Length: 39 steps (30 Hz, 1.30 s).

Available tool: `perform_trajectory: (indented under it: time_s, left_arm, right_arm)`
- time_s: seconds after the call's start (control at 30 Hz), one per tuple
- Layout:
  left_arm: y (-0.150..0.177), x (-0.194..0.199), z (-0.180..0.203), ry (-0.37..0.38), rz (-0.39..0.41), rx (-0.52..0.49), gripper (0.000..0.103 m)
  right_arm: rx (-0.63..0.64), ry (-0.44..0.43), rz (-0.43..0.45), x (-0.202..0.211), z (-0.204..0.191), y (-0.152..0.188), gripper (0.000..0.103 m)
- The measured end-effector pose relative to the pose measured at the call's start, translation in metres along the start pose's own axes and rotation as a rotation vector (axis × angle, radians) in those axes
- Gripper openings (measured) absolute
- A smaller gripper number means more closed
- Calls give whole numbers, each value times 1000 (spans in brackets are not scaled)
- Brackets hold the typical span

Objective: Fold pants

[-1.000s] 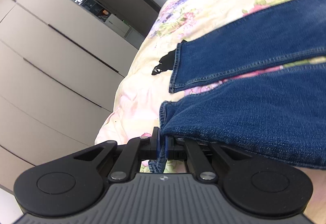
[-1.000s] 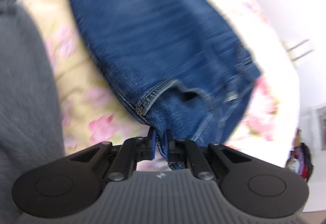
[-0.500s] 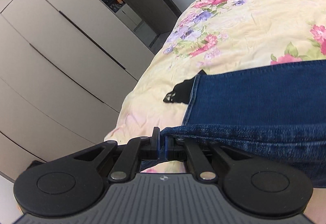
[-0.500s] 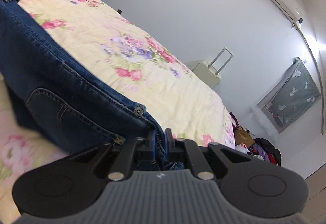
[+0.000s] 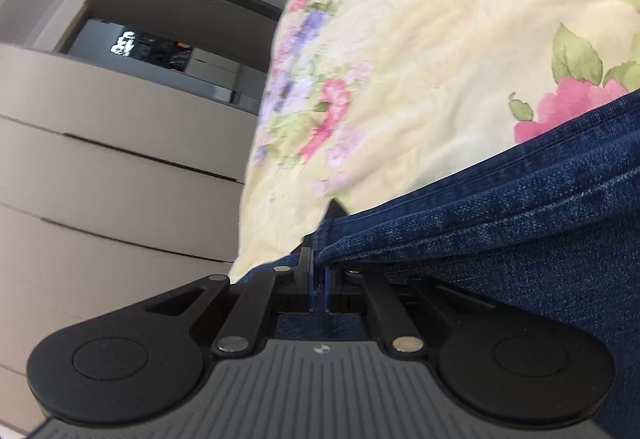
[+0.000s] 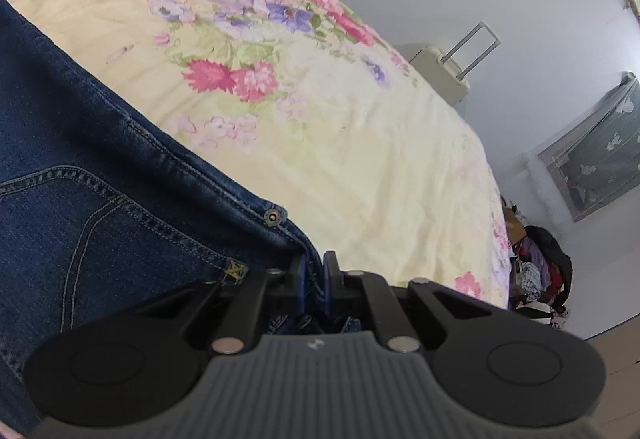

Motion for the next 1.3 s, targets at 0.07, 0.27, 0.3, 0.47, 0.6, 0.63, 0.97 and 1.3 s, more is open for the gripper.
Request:
perform_trajectory:
  time_s: [0.07,0.27,0.3,0.47,0.6,0.63,0.97,1.3]
  left_arm:
    - [-7,-11,15,5,-9,-30,5]
    - [-9,-26,30,43,6,15,17]
    - [-7,-25,27,57,17,38,29]
    - [10,-6,-23,198,96,287,90]
    - [44,1,-74,352,91,521,87]
    - [56,-1,-83,406,85,576,82]
    - [193,-81,-105,803,-164,1200,47]
    - [210,-149,-74,894,-281,1500,34]
  right_arm:
    - [-5,-7,-21,-25,-2,2,1]
    - [-16,-30,-52,-60,-12,9,2]
    - [-20,-30,-54,-62,-12,9,3]
    - [-75,16,-37,-49,-11,4,33]
    - [-178,33,33,-7,-18,7,37]
    - [-208,22,59,6,-23,9,40]
    - [-475,-148,161,66,-104,48,43]
    - [-621,-74,171,76,-118,90,47]
Point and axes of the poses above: each gripper's, at about its wrist camera, not at the fingertips, and x roughly against the way its jaws point, z to its right, y to its underside, the point moved 4 cm from there along -x, roughly the way its jaws point, and after that the axes turned 10 degrees about -y, right-handed, at the moved point
